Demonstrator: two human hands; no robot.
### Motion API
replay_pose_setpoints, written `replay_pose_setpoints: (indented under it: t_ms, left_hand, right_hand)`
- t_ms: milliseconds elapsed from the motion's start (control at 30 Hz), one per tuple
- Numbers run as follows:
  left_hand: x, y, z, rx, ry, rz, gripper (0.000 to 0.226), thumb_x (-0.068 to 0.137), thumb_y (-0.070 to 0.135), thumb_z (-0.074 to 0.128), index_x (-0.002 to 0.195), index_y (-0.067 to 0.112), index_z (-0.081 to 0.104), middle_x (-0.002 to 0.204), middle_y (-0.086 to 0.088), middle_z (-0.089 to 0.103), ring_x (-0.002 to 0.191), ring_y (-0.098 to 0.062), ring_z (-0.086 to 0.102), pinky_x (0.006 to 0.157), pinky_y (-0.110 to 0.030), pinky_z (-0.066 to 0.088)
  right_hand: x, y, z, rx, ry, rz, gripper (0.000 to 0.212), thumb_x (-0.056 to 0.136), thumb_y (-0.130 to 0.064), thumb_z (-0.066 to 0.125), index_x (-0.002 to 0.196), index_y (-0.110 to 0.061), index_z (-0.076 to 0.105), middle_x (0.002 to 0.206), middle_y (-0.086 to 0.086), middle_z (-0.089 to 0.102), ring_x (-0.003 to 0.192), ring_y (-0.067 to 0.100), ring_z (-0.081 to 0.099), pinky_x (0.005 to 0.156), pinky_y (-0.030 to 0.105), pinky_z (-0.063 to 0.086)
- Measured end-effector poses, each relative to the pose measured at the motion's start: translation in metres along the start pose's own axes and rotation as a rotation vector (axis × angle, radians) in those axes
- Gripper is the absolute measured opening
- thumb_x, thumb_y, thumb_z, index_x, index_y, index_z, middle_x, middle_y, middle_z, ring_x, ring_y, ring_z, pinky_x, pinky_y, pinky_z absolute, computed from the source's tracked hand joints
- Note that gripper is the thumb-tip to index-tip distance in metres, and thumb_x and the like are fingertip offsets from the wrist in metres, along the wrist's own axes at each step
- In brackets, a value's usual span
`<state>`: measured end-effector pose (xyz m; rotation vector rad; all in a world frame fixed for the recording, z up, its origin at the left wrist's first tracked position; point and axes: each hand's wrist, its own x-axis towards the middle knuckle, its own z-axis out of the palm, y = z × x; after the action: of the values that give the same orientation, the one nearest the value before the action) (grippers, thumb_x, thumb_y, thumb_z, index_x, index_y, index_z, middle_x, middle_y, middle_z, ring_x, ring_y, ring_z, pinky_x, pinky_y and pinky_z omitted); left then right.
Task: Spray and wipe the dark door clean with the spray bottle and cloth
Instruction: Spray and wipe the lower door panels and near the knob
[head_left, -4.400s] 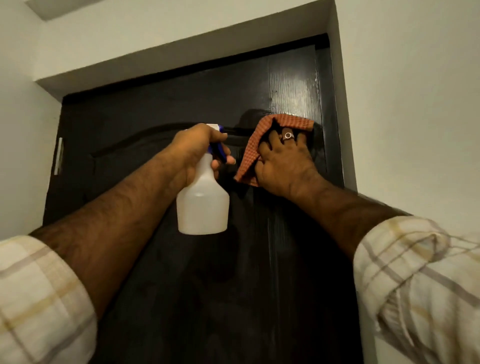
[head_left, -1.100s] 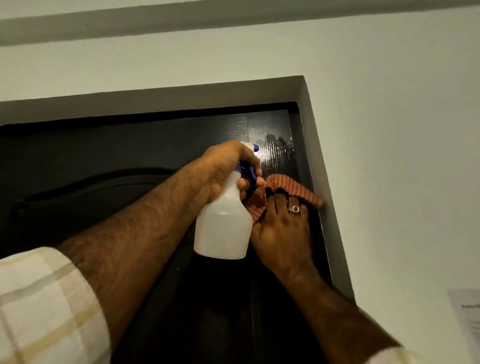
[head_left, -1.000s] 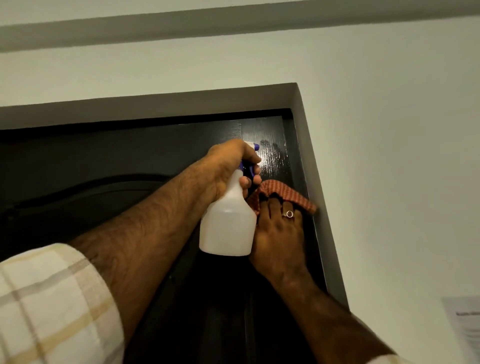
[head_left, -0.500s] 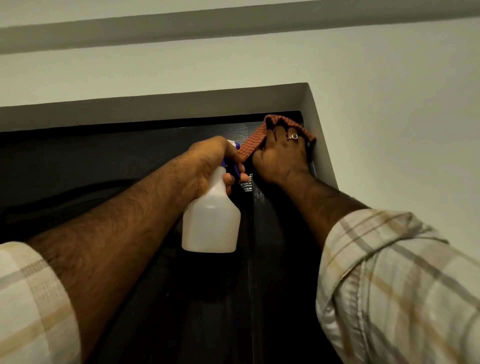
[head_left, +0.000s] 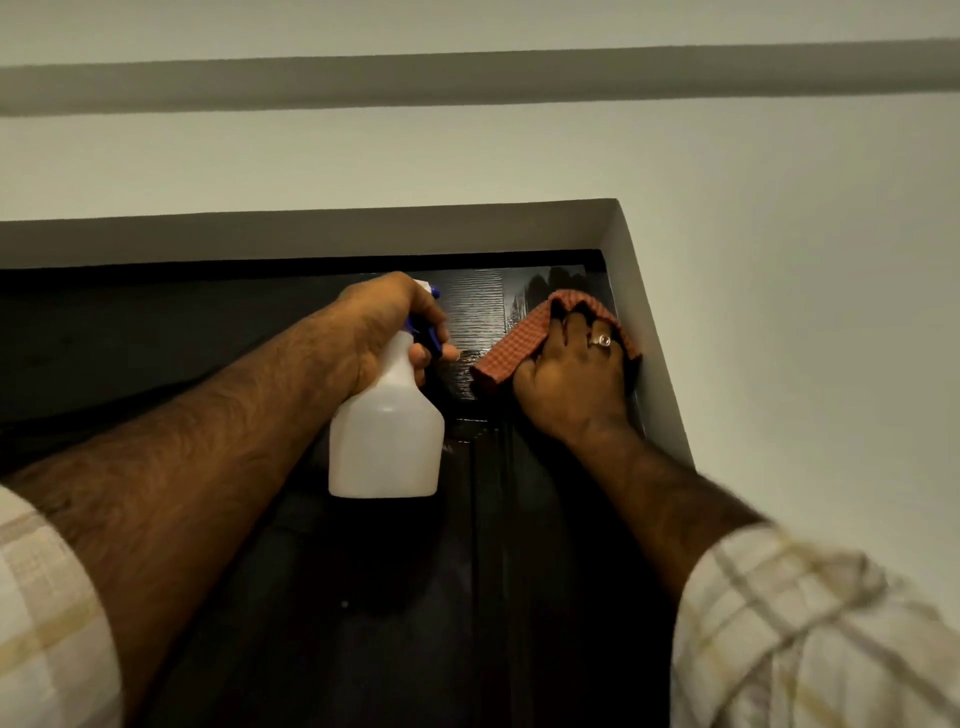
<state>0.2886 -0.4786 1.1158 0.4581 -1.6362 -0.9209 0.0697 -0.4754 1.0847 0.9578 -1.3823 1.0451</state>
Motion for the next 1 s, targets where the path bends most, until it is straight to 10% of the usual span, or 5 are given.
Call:
replay_pose_setpoints:
  t_ms: [300,1000]
  left_hand:
    - [0.005,-0.012,-0.067,0.039,0.170,0.005,0.017,0.090,0.010,0.063,0.104,0.003,0.070,0.092,-0.021,0.081,0.065,-0.019,0.068,0.051,-0.027,0.050]
    - [0.022,-0.054,-0.409,0.203,0.324,-0.066,0.016,0.093,0.012,0.061,0.100,0.002,0.071,0.091,-0.020,0.081,0.038,-0.014,0.057,0.053,-0.026,0.049]
  right_hand:
    - [0.071,-0.061,-0.005,-0.080,-0.110,-0.128,0.082,0.090,-0.052,0.021,0.156,-0.008,0.044,0.157,0.022,0.043,0.143,0.042,0.037,0.121,0.055,0.025]
    - [0.067,-0.436,0.076,-0.036,-0.194,-0.378,0.073,0.103,-0.057,0.030,0.165,-0.018,0.033,0.173,0.013,0.027,0.158,0.038,0.023,0.129,0.057,0.011]
